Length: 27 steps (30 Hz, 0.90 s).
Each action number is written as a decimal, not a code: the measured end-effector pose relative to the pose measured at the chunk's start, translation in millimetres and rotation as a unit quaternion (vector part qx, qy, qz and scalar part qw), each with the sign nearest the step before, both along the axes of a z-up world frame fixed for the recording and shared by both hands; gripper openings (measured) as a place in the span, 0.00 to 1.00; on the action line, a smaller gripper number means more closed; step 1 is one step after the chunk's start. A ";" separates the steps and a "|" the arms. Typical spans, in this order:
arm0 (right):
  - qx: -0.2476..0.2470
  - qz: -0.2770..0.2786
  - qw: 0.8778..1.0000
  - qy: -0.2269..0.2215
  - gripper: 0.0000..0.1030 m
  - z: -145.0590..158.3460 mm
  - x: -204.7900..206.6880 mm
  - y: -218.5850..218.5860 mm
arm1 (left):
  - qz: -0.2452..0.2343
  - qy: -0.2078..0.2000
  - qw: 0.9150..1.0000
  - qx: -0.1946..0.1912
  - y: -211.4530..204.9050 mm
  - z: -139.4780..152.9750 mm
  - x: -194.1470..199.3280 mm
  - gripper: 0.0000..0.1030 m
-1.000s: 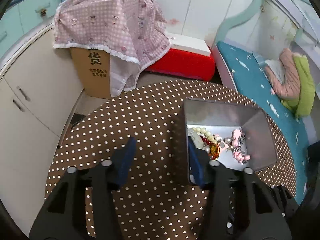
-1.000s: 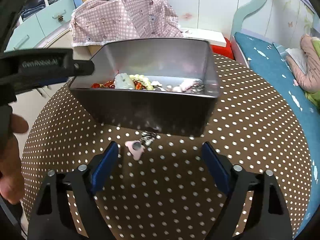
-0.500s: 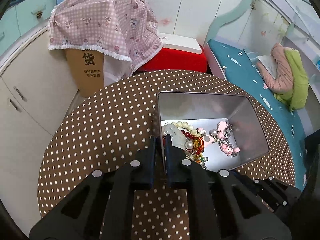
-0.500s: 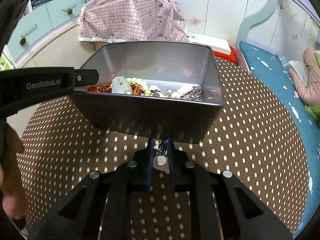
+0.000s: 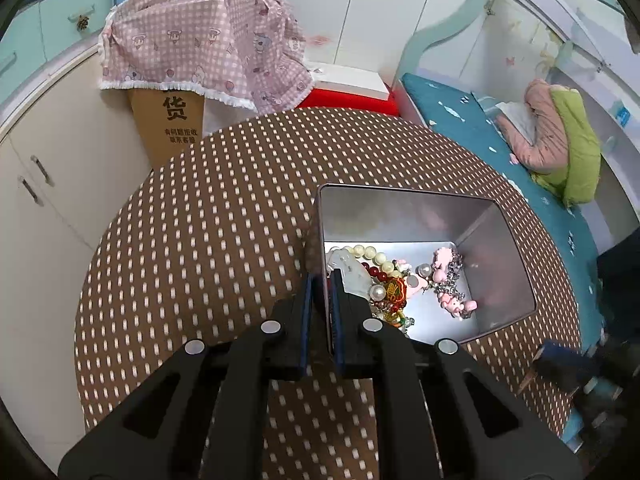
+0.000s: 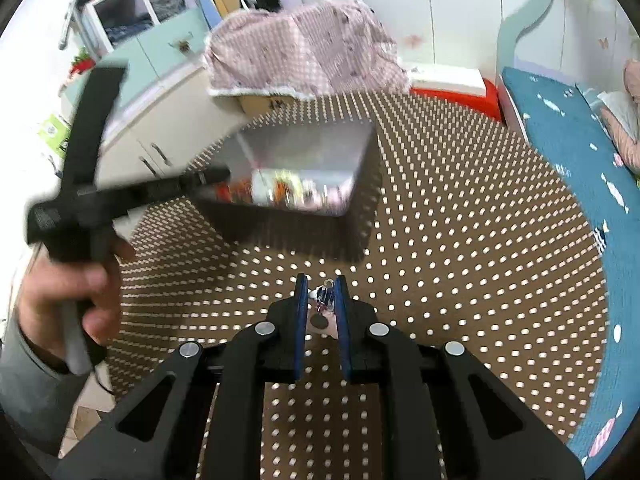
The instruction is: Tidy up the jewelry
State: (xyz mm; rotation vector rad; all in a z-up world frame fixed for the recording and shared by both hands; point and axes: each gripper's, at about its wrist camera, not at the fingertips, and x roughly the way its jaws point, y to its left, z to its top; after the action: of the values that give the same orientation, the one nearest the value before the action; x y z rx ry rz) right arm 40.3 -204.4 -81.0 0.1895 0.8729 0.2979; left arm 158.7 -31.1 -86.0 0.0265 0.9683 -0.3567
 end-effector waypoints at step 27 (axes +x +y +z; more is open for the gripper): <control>-0.052 -0.029 0.998 -0.036 0.86 15.2 15.5 19.7 | 0.018 -0.013 1.000 0.005 -1.7 15.5 -60.1 0.41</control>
State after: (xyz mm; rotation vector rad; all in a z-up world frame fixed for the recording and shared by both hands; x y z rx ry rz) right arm 55.8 -184.7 -65.8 0.1074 0.8086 0.2026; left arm 98.6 -32.8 -70.5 0.0224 0.9446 -0.3185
